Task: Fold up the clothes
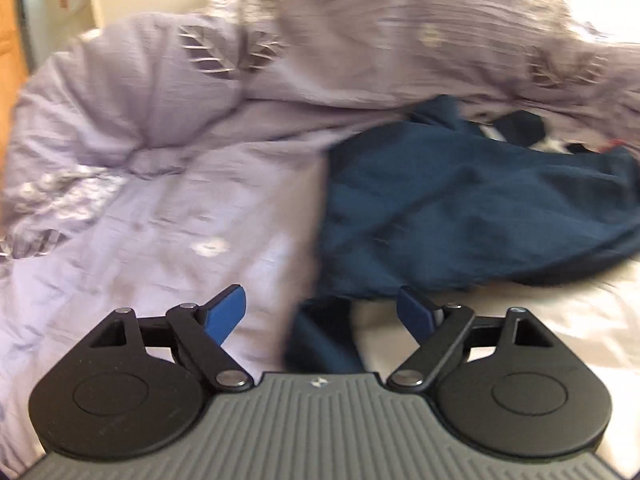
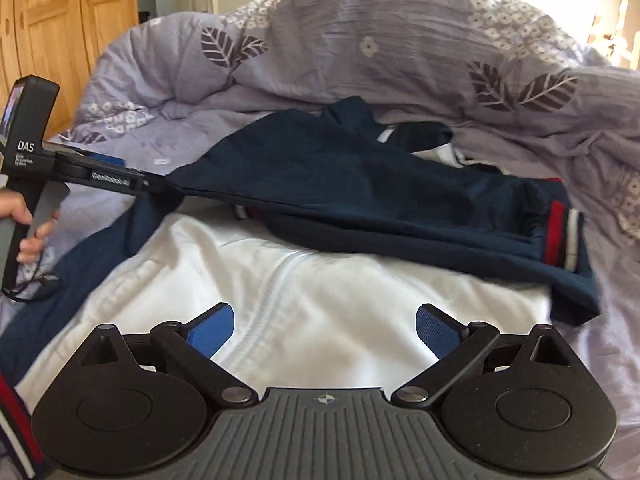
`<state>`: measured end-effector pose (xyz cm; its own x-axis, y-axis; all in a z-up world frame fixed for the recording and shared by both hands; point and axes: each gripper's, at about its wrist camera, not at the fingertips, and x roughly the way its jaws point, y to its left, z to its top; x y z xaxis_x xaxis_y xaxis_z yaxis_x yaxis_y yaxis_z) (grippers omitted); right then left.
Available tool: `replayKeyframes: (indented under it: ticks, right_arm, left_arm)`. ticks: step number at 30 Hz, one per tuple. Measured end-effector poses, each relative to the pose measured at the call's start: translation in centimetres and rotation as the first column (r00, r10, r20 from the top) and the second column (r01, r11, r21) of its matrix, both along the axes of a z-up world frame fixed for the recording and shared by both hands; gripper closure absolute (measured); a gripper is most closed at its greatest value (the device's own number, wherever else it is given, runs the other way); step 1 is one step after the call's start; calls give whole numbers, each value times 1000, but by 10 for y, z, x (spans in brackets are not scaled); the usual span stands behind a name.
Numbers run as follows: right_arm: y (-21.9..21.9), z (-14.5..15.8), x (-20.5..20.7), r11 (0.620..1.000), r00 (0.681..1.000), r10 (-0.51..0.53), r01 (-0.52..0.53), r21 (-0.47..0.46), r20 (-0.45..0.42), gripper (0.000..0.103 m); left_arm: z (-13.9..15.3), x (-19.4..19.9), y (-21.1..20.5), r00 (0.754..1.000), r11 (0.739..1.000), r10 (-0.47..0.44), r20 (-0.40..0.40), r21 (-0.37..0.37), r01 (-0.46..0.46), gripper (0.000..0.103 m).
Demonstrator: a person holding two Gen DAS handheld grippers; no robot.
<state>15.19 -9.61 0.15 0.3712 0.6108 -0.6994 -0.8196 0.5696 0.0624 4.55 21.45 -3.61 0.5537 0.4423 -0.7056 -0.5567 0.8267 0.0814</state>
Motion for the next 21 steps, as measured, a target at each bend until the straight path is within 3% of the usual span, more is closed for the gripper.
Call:
replayKeyframes:
  ticks: [3,5,11,17,21]
  right_arm:
    - [-1,-17,-6,999,999,11,-13,-49,-46,2]
    - [-11,-18,-12,998,999,31,-33,-61,-29,2]
    - [-54,-3,-14,974,1000,20,-22,-225,-8,0]
    - [-100,19,-23,955,987,-153,162,-247,53,0]
    - [-91,41,-27,958,989,-109,132,-255,102,0]
  left_arm:
    - [-27,-12,-11,993,996,25,-117,-79,-35,17]
    - [-37,-28,-20,987,1000,5,-159,-20,-8,17]
    - [-14,-44,-25,977,998,-51,-206,-53,41,18]
    - [14,-64,-38,975,982,-169,-144,-110,154,16]
    - [23,-73,-54,966,972,-222,-136,-107,208,15]
